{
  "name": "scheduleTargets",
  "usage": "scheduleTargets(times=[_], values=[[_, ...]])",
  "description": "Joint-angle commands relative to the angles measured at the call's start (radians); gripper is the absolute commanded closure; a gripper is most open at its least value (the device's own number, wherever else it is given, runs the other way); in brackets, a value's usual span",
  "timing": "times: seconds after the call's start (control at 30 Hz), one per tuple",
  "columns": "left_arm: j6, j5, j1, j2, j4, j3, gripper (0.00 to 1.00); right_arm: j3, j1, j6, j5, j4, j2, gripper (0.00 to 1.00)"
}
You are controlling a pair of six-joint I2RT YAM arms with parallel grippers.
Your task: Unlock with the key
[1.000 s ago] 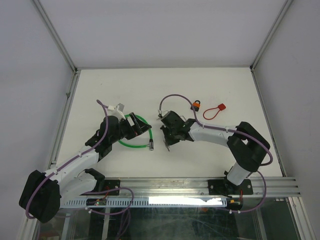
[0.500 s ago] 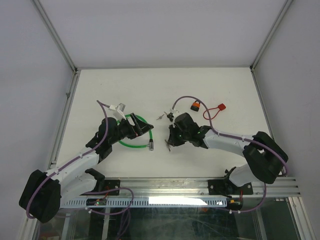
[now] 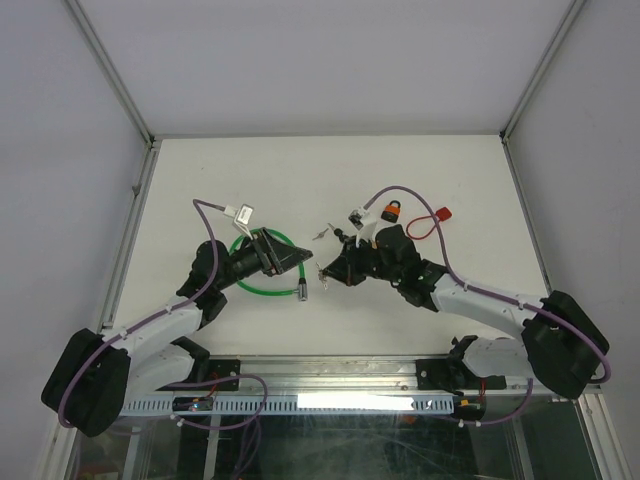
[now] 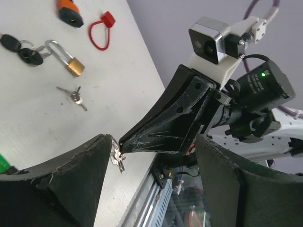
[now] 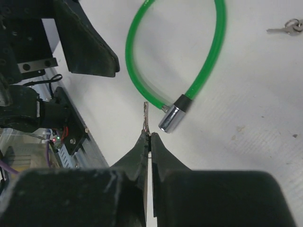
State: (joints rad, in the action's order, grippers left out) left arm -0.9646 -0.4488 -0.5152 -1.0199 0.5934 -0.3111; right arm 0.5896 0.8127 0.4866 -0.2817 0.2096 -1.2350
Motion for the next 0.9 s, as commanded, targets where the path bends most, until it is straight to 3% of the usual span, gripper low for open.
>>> scheduleTargets(times=[0.0,0.47,0.87], values=[[-0.045,-0.094,0.006,-0.023,0.26,0.015,0.28,-0.01,-0.007,0.037,-0.068,0.166,0.052,1.0],[-0.072,-0.082,0.005,-0.066,0.291,0.018,0.37,-0.053,-0.006,0.079,-0.115,0.327,0.1,1.0],[-0.089,-0.103,-0.017,-0.105,0.36,0.019,0.58,-0.054,-0.006,0.106,-0.137,0.385,0.065,1.0]])
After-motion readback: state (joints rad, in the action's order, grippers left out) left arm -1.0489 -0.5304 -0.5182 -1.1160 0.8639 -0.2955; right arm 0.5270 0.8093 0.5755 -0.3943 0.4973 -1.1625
